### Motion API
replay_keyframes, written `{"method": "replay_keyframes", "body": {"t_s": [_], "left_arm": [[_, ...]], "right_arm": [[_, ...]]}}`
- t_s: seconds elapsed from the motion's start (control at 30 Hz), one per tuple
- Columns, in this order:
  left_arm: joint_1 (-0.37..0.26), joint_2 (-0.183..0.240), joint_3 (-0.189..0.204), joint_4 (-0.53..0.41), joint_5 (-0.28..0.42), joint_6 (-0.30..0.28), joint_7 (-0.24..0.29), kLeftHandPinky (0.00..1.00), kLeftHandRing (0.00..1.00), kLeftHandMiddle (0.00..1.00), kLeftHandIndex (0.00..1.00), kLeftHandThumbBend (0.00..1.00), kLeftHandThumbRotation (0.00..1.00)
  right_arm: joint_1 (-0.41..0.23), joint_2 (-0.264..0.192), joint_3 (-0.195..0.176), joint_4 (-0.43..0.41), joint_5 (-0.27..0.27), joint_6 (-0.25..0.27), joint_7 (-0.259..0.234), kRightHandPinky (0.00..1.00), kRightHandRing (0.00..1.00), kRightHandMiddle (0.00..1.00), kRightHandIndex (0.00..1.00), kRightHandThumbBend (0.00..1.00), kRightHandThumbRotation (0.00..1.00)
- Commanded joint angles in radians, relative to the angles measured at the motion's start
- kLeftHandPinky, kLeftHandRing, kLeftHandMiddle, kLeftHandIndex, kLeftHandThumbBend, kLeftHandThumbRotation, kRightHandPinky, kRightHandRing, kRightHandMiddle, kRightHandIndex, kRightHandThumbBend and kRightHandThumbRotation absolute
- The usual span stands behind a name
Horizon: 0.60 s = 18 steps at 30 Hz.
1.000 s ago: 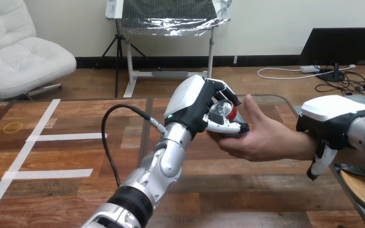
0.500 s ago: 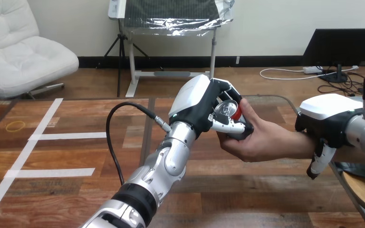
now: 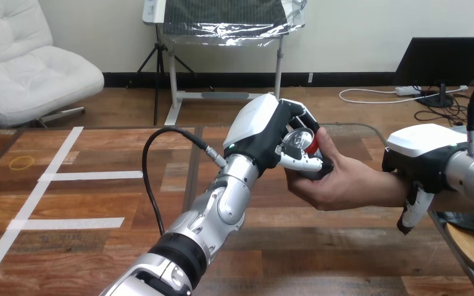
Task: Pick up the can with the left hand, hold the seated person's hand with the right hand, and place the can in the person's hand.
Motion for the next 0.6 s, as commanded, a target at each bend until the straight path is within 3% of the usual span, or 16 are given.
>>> {"method": "replay_keyframes", "body": {"t_s": [0.0,0.57], "left_arm": [[-0.173,-0.074,-0.042,0.014,0.024,-0.012,0.031,0.38,0.4,0.46,0.47,0.62,0.0],[-0.163,-0.074,-0.052,0.011,0.027,-0.011,0.032,0.34,0.39,0.45,0.46,0.63,0.0]], "right_arm": [[-0.224,-0.05,-0.065,-0.013,-0.023,0.021,-0.02,0.25,0.33,0.41,0.42,0.76,0.0],[-0.213,-0.053,-0.07,-0.019,-0.024,0.029,-0.015,0.27,0.35,0.43,0.42,0.77,0.0]]}}
